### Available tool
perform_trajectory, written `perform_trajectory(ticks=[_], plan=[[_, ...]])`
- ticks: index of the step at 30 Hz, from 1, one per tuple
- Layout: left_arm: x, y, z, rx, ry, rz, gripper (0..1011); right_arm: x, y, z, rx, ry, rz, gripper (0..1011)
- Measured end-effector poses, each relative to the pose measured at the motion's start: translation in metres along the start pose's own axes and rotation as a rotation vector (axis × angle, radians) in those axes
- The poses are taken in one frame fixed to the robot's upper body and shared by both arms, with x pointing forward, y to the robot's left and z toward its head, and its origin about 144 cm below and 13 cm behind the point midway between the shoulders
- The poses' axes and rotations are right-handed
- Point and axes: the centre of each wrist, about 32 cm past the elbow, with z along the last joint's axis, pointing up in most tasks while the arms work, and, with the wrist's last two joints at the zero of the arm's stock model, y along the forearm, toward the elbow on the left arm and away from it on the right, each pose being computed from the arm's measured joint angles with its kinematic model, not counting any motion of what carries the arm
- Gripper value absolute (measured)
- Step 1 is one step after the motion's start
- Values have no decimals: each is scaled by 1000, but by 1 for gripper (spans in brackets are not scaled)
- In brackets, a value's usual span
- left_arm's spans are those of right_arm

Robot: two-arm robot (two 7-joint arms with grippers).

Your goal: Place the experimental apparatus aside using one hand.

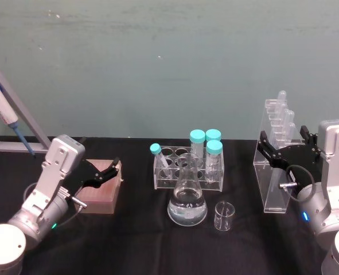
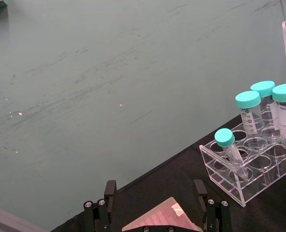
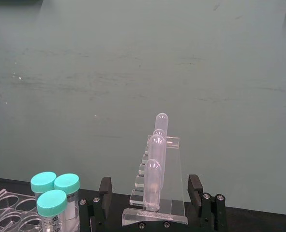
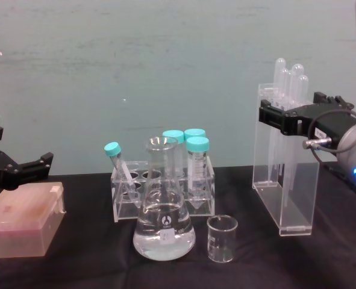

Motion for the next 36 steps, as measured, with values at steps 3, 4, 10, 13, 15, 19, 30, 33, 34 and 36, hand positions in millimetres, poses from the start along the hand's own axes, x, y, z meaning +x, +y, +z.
perform_trajectory(ticks=[3, 4, 10, 13, 15, 19, 30, 33, 34, 36], plan=[[0, 0, 0, 0, 0, 0, 1000, 0, 1, 0, 0, -2, 0, 1003], [0, 0, 0, 0, 0, 0, 1000, 0, 1, 0, 0, -3, -1, 1003], [0, 0, 0, 0, 0, 0, 1000, 0, 4, -1, 2, -9, -1, 1003], [0, 0, 0, 0, 0, 0, 1000, 0, 5, -1, 4, -10, 1, 1003], [0, 0, 0, 0, 0, 0, 1000, 0, 5, -1, 6, -12, 4, 1003], [0, 0, 0, 0, 0, 0, 1000, 2, 5, -1, 15, -16, 10, 1003], [0, 0, 0, 0, 0, 0, 1000, 2, 5, -2, 15, -17, 13, 1003], [0, 0, 0, 0, 0, 0, 1000, 2, 5, -2, 15, -16, 13, 1003], [0, 0, 0, 0, 0, 0, 1000, 2, 5, -2, 15, -16, 13, 1003], [0, 0, 0, 0, 0, 0, 1000, 2, 5, -2, 14, -16, 13, 1003]])
